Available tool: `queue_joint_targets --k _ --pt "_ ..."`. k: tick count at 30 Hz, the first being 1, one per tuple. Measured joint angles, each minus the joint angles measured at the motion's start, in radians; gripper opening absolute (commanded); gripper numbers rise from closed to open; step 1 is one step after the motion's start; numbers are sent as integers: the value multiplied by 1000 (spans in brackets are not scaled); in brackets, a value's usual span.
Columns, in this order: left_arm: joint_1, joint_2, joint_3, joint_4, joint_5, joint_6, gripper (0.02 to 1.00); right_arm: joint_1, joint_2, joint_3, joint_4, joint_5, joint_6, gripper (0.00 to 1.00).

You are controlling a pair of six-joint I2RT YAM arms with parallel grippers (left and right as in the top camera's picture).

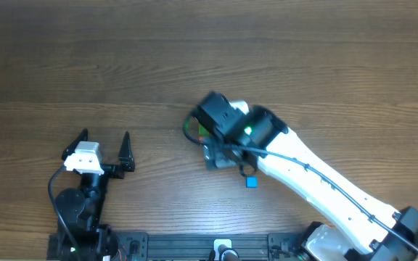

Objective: Stack Cubes

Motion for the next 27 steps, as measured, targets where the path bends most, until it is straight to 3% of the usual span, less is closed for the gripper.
queue_joint_targets --k 11,27 --pt "0 0 0 0 0 0 1000 -42 -48 -463 310 -40 44 993" --pt "0 0 0 0 0 0 1000 -106 -51 -668 567 -90 28 972"
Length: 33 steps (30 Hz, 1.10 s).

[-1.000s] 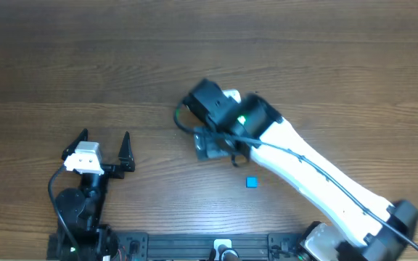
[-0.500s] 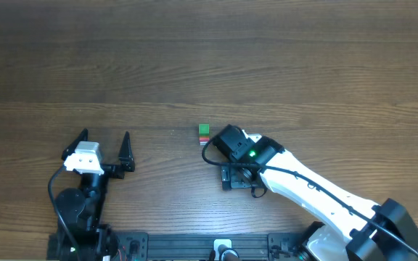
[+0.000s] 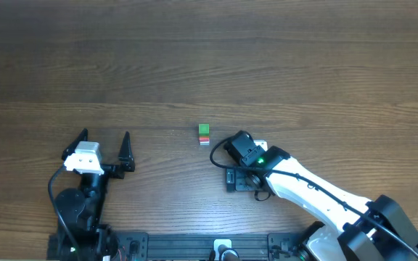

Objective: Stack Cubes

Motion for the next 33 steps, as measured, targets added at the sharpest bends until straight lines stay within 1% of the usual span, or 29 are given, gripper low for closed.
queue_joint_targets --k 1,5,6,8,15,33 --pt "0 0 0 0 0 0 1000 -1 0 -5 3 -2 -3 943" --pt "0 0 0 0 0 0 998 -2 0 -8 10 -6 -17 774" --pt "0 0 0 0 0 0 1000 -2 0 -8 10 -6 -13 715" --pt "0 0 0 0 0 0 1000 -2 0 -8 11 -9 -11 673" --pt "0 0 0 0 0 0 1000 0 0 -8 18 -10 -16 577" --pt "0 0 0 0 0 0 1000 0 10 -8 28 -10 -18 459"
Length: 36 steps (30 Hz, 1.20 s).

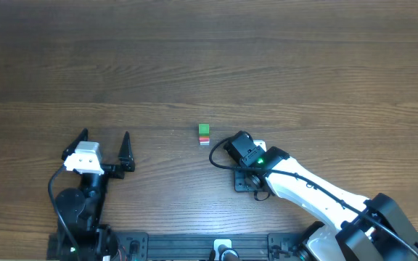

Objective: Stack Cubes

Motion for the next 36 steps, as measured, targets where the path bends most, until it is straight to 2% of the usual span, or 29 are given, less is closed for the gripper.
queue_joint_targets --k 19,32,36 --pt "0 0 0 0 0 0 1000 0 0 0 0 0 -1 257" --pt "0 0 0 0 0 0 1000 0 0 2 -5 0 0 200" --pt "0 0 0 0 0 0 1000 0 4 50 -89 4 0 189"
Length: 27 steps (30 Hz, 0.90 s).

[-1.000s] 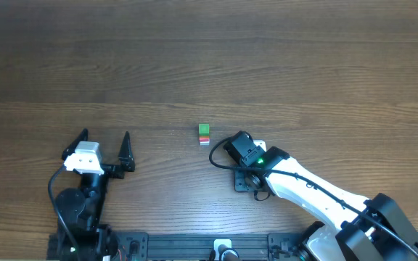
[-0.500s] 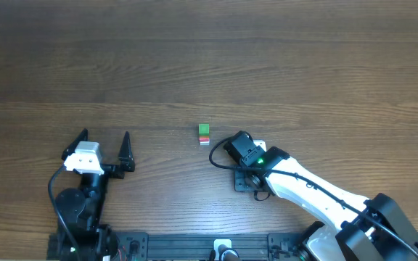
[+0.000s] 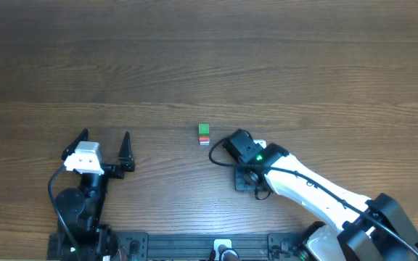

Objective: Stack Cubes

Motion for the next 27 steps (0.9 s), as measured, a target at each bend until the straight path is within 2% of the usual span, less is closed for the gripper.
queue_joint_targets --k 9,17,21,27 --pt "0 0 0 0 0 0 1000 2 36 470 -308 79 -23 167" --pt "0 0 0 0 0 0 1000 31 273 923 -497 104 -35 156" --pt "0 0 0 0 0 0 1000 56 399 1054 -536 106 -36 139" --pt "0 0 0 0 0 0 1000 67 496 1099 -548 89 -27 137"
